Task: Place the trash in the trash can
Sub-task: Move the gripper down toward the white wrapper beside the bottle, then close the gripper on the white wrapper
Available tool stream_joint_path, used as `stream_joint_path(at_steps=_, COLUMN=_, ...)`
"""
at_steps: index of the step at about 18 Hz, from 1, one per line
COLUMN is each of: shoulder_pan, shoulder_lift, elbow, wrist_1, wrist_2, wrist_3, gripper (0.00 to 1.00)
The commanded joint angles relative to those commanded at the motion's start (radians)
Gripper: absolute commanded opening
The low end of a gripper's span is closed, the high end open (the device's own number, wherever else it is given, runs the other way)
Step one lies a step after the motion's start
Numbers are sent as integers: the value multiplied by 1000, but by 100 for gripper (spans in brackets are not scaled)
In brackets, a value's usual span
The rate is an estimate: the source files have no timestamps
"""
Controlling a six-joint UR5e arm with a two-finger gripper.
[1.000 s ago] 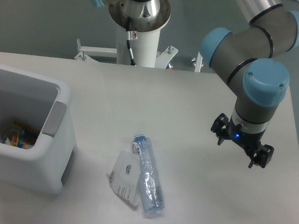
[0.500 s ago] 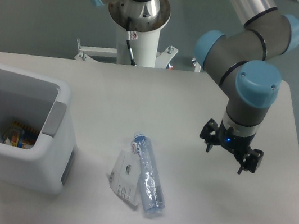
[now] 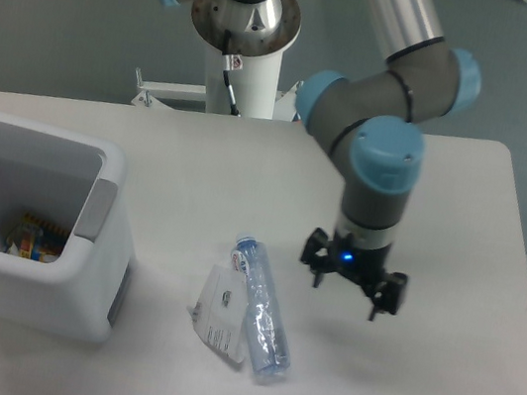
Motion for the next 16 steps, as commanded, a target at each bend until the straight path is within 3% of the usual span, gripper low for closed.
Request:
stream_joint_path(at_steps=8, shoulder_pan=-77, shoulder_lift=25, elbow=-92, wrist_1=-2, wrist_2=0, wrist_3=-58, gripper=100)
stream_joint_path(at_steps=13, shoulder_pan=-92, shoulder_lift=6, elbow=-109, wrist_1=-6, wrist_2=3, wrist_3=-67, gripper=100)
stream_joint_path(at_steps=14, shoulder_pan=-92, shoulder_lift=6, elbow=-109, wrist_1=-6, wrist_2=2, wrist_3=-77, gripper=95)
stream_joint_path(at_steps=16, shoulder_pan=-92, shoulder_lift=6, elbow=-109, wrist_1=-8, wrist_2=-6, wrist_3=-97, gripper=54)
